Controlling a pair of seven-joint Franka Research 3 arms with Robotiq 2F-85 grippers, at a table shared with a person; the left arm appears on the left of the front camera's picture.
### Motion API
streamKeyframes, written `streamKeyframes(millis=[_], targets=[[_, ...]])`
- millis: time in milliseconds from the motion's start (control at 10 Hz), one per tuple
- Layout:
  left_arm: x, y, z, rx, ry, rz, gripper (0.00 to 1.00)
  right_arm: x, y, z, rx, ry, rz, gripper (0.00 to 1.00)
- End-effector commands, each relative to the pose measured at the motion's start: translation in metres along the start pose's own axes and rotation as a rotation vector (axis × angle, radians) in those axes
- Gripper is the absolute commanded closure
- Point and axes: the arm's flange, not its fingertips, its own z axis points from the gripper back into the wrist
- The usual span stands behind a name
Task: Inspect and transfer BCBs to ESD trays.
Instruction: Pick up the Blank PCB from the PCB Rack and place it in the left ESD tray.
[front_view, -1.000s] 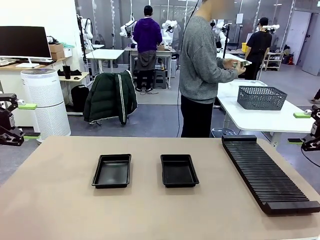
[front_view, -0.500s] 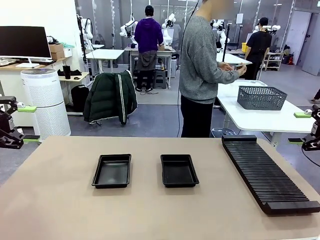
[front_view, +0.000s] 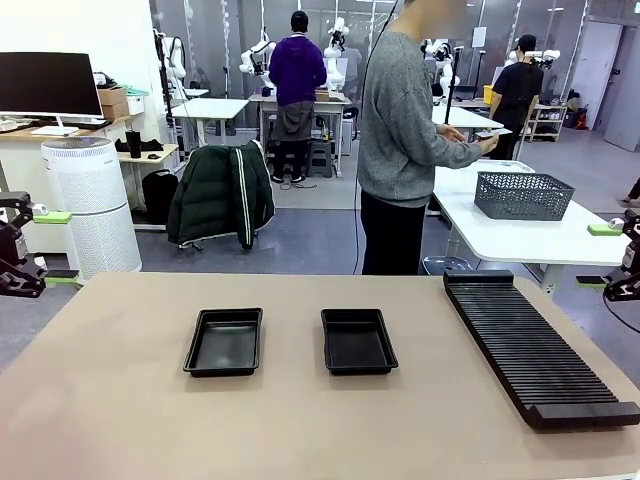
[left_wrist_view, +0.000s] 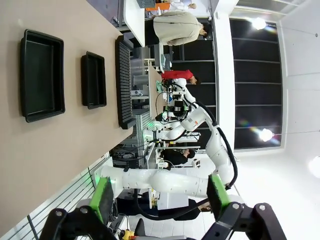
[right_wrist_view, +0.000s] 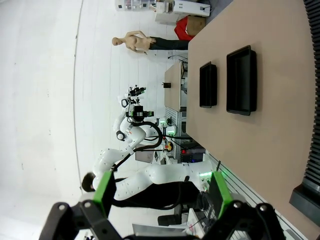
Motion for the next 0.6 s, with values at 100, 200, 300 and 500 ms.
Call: streamKeyframes(millis=[100, 200, 300, 500], targets=[[0.0001, -0.002, 0.0016, 0.002, -0.009, 0.002, 0.0, 0.0046, 0.0041, 0.0001, 0.007, -0.003, -0.008, 0.0], [0.0009, -0.0029, 0.0014, 0.002, -0.008, 0.004, 0.0, 0.0052, 0.0053, 0.0, 0.017, 0.003, -0.003, 0.0], [0.0021, -0.0039, 0.0022, -0.001, -0.009, 0.0, 0.0, 0.0048, 0.0076, 0.0, 0.022, 0.007, 0.009, 0.0], [0.0039, -0.0038, 0.0039, -0.012, 0.007, -0.029, 0.0, 0.0039, 0.0097, 0.0, 0.048, 0.049, 0.029, 0.0]])
